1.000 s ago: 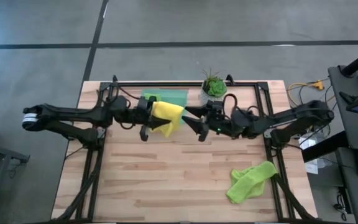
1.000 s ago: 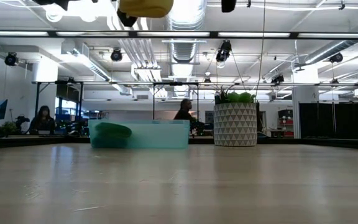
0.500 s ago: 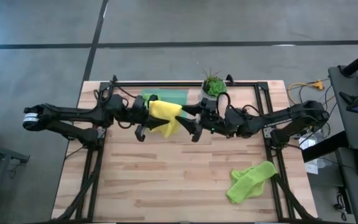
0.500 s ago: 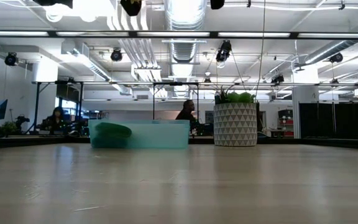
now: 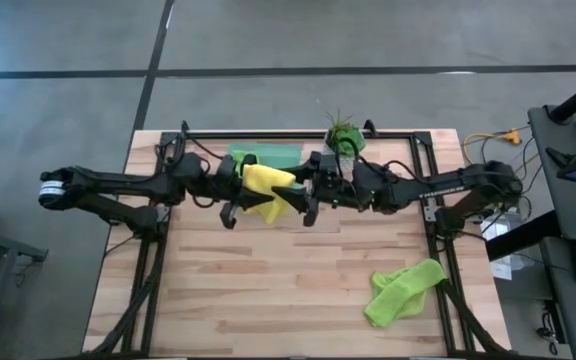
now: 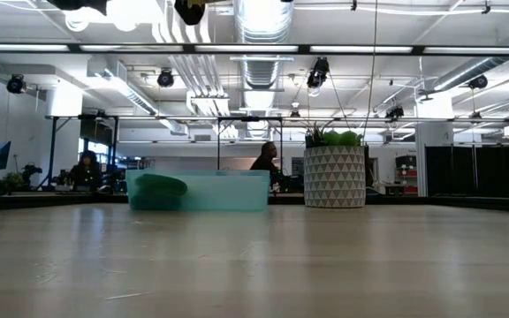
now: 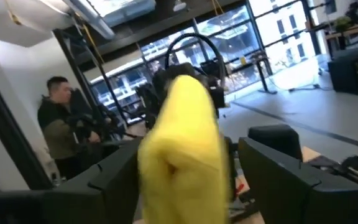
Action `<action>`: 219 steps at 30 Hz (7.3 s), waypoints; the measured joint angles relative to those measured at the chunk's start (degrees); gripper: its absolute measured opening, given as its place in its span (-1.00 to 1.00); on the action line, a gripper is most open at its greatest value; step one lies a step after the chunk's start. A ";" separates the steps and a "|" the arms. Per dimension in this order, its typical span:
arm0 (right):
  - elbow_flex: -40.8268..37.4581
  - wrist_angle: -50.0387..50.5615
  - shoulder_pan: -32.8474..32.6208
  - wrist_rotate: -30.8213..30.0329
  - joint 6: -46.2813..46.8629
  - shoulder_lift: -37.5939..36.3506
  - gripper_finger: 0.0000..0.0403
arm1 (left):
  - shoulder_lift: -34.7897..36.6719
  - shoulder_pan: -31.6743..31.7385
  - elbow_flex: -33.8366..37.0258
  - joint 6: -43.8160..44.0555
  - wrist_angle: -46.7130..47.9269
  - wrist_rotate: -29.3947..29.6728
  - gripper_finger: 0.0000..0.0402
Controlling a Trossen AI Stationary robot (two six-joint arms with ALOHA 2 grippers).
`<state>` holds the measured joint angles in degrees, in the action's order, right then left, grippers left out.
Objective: Fold microfiber towels
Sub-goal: Put the folded yellow microfiber towel into the blue bin
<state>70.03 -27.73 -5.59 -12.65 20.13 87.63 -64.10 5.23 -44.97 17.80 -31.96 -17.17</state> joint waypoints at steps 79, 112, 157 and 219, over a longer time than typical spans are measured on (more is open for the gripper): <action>41.90 53.00 25.99 22.62 21.90 42.50 -0.94 | 19.75 18.46 0.21 -9.73 35.74 14.72 0.16; 47.05 48.66 22.11 43.04 -3.56 36.92 -0.94 | 30.65 18.45 -1.16 -12.78 55.02 19.49 0.16; 46.85 58.02 14.56 42.34 -13.74 30.58 -0.94 | 13.51 18.47 -2.01 4.36 50.48 -30.25 -0.30; -2.69 61.31 -4.04 -5.64 24.13 -17.11 -0.22 | -54.37 34.53 -61.53 -49.66 97.47 -16.96 -1.00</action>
<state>67.33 33.59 -9.63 -18.28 44.26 70.52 -118.48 39.77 -106.50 -31.86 65.51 -34.12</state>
